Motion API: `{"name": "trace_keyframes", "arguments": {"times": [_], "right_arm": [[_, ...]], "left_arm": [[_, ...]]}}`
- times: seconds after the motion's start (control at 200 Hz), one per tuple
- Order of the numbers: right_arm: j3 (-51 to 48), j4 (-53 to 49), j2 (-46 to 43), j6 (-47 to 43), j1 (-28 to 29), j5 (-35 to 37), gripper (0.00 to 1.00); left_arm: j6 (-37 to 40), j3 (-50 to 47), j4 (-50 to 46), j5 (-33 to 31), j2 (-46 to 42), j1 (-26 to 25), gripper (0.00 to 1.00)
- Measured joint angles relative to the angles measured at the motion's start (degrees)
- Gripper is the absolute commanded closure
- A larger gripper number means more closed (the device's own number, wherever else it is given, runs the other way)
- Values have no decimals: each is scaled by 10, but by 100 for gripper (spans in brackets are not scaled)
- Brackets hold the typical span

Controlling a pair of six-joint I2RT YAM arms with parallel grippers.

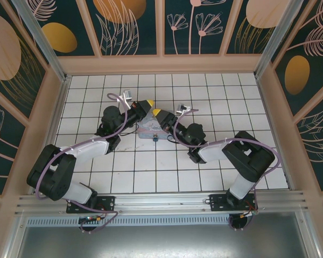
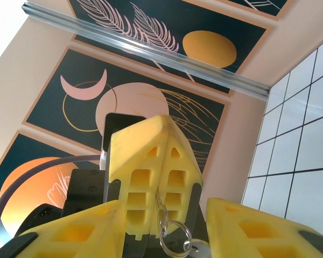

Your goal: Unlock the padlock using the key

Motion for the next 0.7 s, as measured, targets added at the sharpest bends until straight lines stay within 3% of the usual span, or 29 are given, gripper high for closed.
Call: {"name": "trace_keyframes", "arguments": {"times": [0.701], "right_arm": [[12,3,17,5,6,-7,80]], "left_arm": [[0,0,-1,0,0,0,100]]}}
